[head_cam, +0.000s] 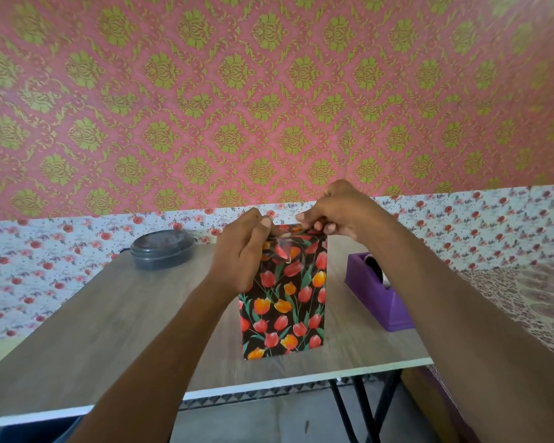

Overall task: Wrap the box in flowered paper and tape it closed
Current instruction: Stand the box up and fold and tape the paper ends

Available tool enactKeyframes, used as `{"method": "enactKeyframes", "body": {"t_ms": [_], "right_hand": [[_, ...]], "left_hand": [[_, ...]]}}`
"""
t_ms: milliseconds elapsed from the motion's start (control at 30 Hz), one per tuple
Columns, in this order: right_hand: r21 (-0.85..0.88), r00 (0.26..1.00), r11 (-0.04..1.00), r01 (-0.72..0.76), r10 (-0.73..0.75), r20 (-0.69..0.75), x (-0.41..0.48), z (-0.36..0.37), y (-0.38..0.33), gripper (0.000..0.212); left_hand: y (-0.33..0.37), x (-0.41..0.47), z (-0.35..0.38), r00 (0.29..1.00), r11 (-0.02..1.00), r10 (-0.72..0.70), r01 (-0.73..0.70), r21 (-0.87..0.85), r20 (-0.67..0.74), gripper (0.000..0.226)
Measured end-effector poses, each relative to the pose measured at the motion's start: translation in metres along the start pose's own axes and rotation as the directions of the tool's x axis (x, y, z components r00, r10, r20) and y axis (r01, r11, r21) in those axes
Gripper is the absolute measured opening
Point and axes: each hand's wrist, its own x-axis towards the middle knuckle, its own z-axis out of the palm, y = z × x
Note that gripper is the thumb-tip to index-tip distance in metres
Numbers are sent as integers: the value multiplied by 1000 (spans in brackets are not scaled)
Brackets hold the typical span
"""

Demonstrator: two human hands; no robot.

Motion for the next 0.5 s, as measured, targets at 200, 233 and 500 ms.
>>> {"method": "enactKeyframes", "body": {"t_ms": [200, 233, 500], "right_hand": [[-285, 988, 954, -94, 123, 88, 12, 5, -23, 29], [-332, 983, 937, -105, 149, 108, 14, 6, -27, 26], [-539, 925, 818, -199, 339, 173, 29, 5, -38, 12]], "left_hand": [[2, -1, 0, 1000, 1000, 0, 0, 30, 2, 59], [2, -2, 0, 1000, 999, 1, -1, 32, 3, 59], [2, -2, 0, 999, 997, 13, -15, 75, 29, 47]]}}
